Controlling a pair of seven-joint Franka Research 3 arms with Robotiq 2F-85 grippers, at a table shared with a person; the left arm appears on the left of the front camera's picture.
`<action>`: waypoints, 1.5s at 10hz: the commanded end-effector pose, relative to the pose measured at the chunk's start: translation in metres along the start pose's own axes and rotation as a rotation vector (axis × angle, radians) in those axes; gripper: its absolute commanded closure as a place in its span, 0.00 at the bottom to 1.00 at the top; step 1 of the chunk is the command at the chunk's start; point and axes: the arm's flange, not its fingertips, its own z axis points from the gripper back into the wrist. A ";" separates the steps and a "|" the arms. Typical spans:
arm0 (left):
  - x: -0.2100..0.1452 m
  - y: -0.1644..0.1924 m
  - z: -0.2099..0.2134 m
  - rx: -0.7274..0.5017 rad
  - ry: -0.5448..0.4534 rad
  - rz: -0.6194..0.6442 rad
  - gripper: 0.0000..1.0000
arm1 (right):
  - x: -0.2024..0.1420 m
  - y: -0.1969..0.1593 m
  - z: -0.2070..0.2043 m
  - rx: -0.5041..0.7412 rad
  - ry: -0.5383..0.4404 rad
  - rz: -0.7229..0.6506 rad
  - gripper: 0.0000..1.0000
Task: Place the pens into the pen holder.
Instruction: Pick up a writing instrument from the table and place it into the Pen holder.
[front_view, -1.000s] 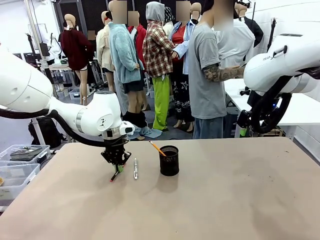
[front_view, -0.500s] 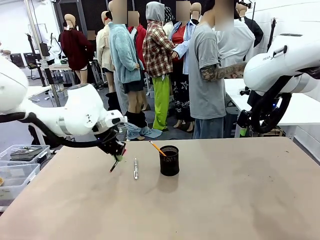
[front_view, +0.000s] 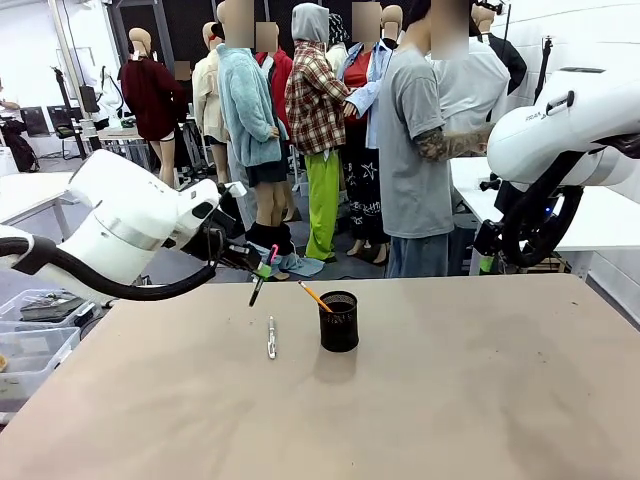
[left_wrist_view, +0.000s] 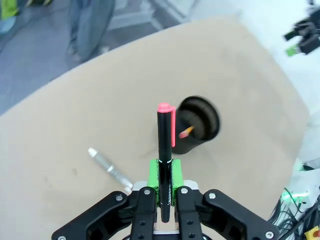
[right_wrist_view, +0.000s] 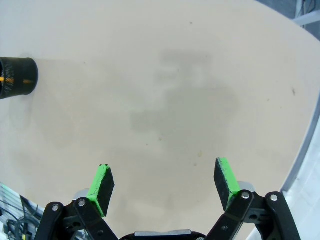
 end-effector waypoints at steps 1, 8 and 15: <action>-0.033 0.010 0.010 -0.116 -0.112 -0.064 1.00 | 0.000 -0.001 -0.001 -0.001 -0.010 0.011 0.00; -0.001 -0.050 -0.035 -0.229 -0.378 -0.163 1.00 | 0.000 -0.001 -0.001 -0.001 -0.010 0.011 0.00; 0.006 -0.068 -0.074 -0.138 -0.368 -0.220 1.00 | 0.000 -0.001 -0.001 -0.001 -0.010 0.011 0.00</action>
